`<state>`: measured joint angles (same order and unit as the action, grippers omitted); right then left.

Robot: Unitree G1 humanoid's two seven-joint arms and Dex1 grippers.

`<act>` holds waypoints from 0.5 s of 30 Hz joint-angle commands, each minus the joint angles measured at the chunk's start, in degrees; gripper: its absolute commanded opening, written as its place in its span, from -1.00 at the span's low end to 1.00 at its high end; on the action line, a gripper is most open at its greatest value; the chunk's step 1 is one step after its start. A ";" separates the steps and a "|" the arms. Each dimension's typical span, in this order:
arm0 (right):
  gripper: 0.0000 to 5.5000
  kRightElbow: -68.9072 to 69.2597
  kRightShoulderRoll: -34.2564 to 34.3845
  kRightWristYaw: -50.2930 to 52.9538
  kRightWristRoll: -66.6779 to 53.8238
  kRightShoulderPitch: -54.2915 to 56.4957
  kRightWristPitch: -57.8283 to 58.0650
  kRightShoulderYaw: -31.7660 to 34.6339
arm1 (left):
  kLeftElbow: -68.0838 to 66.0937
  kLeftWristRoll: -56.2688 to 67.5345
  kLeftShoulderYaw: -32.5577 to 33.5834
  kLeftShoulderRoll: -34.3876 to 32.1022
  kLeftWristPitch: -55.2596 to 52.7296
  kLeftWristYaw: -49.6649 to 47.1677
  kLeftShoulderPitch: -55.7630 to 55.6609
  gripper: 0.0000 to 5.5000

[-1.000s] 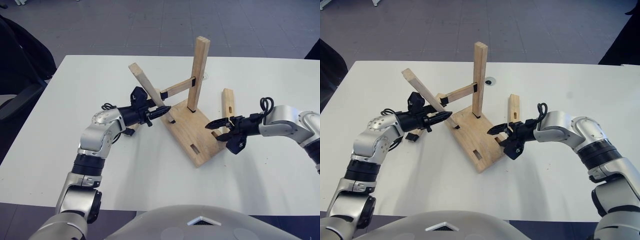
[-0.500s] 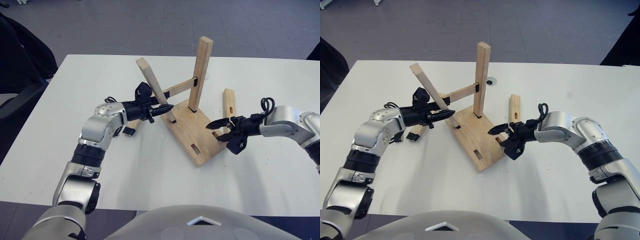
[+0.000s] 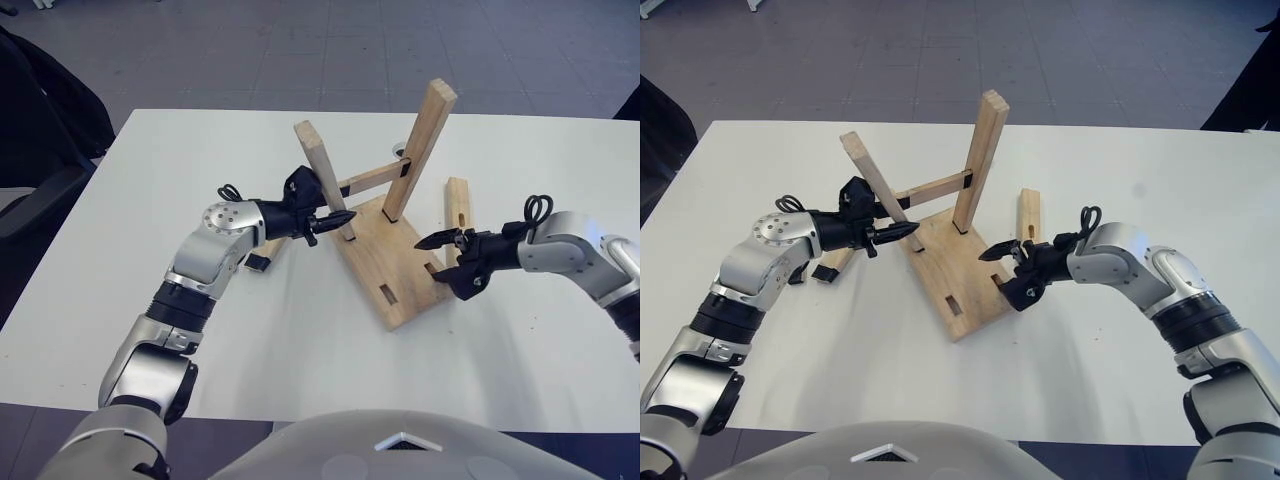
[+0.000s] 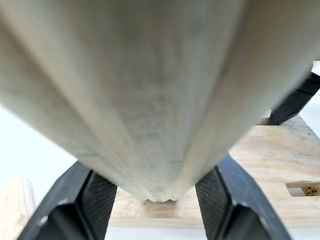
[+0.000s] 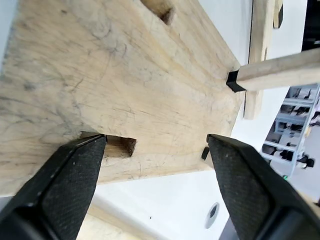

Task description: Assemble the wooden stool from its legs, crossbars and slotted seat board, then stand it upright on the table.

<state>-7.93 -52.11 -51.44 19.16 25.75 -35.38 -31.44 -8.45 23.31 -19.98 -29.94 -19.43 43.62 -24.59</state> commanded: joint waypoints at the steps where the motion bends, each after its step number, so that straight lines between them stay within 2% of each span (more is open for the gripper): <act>1: 0.35 13.81 3.64 -4.40 -12.99 -3.10 16.31 4.19 | -11.46 -14.90 -10.28 -3.82 -8.40 -4.37 9.80 -0.25; 8: 0.35 21.87 4.81 -5.73 -18.65 -3.40 28.61 9.13 | -12.68 -7.82 -5.66 -2.38 -13.48 -2.70 9.17 -0.25; 12: 0.35 23.64 8.02 -4.07 -22.14 -1.96 35.76 11.66 | -13.07 -3.41 -3.68 -1.42 -17.75 -1.04 8.68 -0.26; 15: 0.35 24.51 14.13 0.79 -26.54 1.18 45.20 14.73 | -14.61 -3.14 -3.79 -0.95 -18.97 -0.51 6.66 -0.26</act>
<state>14.28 -43.24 -54.75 -2.53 21.90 0.57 -21.07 -10.85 26.19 -18.60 -29.63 -22.38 44.46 -25.88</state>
